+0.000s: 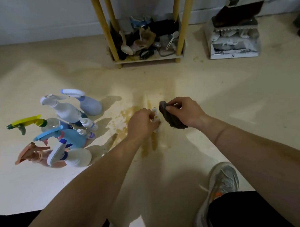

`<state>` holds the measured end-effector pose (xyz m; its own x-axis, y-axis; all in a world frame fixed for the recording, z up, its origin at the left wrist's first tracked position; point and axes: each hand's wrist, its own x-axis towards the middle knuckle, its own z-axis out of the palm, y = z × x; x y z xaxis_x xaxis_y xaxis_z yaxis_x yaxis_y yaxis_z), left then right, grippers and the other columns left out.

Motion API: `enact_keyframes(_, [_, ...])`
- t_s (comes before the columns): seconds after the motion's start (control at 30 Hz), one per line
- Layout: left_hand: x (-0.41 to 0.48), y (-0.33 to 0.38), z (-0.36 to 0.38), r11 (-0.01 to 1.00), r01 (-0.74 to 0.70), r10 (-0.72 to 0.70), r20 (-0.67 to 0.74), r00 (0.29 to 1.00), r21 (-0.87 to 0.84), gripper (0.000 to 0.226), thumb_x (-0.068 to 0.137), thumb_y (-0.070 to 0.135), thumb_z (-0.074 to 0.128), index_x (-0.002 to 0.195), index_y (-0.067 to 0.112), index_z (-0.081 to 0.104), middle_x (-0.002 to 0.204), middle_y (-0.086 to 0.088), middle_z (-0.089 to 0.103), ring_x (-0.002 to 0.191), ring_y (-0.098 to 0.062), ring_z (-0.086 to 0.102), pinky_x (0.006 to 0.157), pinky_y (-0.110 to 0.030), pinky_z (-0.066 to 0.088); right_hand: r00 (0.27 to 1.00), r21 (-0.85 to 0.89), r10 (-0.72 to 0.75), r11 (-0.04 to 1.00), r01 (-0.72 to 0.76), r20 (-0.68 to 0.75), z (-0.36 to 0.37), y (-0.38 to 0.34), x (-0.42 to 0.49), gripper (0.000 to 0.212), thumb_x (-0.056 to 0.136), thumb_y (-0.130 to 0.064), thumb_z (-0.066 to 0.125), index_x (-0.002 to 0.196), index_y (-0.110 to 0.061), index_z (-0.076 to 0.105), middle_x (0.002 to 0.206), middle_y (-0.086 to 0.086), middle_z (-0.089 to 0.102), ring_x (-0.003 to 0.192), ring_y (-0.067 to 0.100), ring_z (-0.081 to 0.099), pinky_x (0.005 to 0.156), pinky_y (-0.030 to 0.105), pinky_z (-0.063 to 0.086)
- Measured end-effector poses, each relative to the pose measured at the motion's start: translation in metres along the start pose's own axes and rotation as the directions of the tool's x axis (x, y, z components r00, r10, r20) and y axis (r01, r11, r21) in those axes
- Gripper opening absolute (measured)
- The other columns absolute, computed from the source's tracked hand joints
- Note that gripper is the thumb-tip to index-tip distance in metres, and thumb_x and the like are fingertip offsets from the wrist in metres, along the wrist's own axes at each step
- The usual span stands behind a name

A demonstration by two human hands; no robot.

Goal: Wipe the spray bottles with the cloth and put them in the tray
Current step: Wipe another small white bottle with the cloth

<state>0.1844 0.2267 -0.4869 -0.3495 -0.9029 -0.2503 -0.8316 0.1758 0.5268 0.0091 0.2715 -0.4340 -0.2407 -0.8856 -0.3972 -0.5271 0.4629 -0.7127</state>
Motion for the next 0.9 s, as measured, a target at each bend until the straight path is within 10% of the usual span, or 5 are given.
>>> enact_keyframes(0.23, [-0.032,0.042,-0.086,0.995,-0.096,0.095,0.024,0.995,0.042,0.023,0.075,0.037,0.074,0.066,0.024,0.058,0.062,0.001,0.059,0.067,-0.024,0.061,0.052,-0.033,0.04,0.97,-0.081,-0.244,0.966,0.244,0.012,-0.022,-0.08,-0.046,0.014,0.089,-0.03,0.074,0.101,-0.024,0.072,0.1,-0.01,0.069,0.097,0.01,0.06,0.069,0.005,0.036])
enact_keyframes(0.53, [-0.083,0.079,-0.185,0.964,-0.264,0.264,-0.052,0.963,0.017,0.024,0.069,0.032,0.082,0.07,0.014,0.067,0.065,-0.003,0.064,0.063,-0.023,0.059,0.06,-0.043,0.047,0.952,0.023,-0.303,0.953,0.304,-0.035,-0.071,-0.146,-0.101,0.006,0.085,-0.02,0.075,0.091,-0.022,0.074,0.089,-0.005,0.071,0.085,0.012,0.066,0.078,0.027,0.053])
enact_keyframes(0.73, [-0.109,0.088,-0.238,0.923,-0.326,0.311,-0.102,0.945,-0.203,0.011,0.081,0.027,0.082,0.082,0.018,0.076,0.074,0.008,0.071,0.063,-0.001,0.062,0.061,-0.022,0.051,0.949,0.338,-0.302,0.887,0.314,-0.089,-0.09,-0.163,-0.13,0.01,0.094,-0.018,0.069,0.093,-0.028,0.072,0.098,0.001,0.073,0.097,0.014,0.069,0.087,0.029,0.056])
enact_keyframes(0.9, [-0.123,0.096,-0.264,0.861,-0.275,0.247,-0.121,0.962,-0.427,0.016,0.089,0.019,0.076,0.1,0.007,0.074,0.095,-0.012,0.072,0.079,-0.024,0.072,0.073,-0.035,0.063,0.895,0.311,-0.443,0.844,0.437,-0.055,-0.07,-0.178,-0.141,0.028,0.107,-0.023,0.045,0.115,-0.022,0.072,0.108,-0.001,0.073,0.104,0.015,0.066,0.095,0.036,0.05])
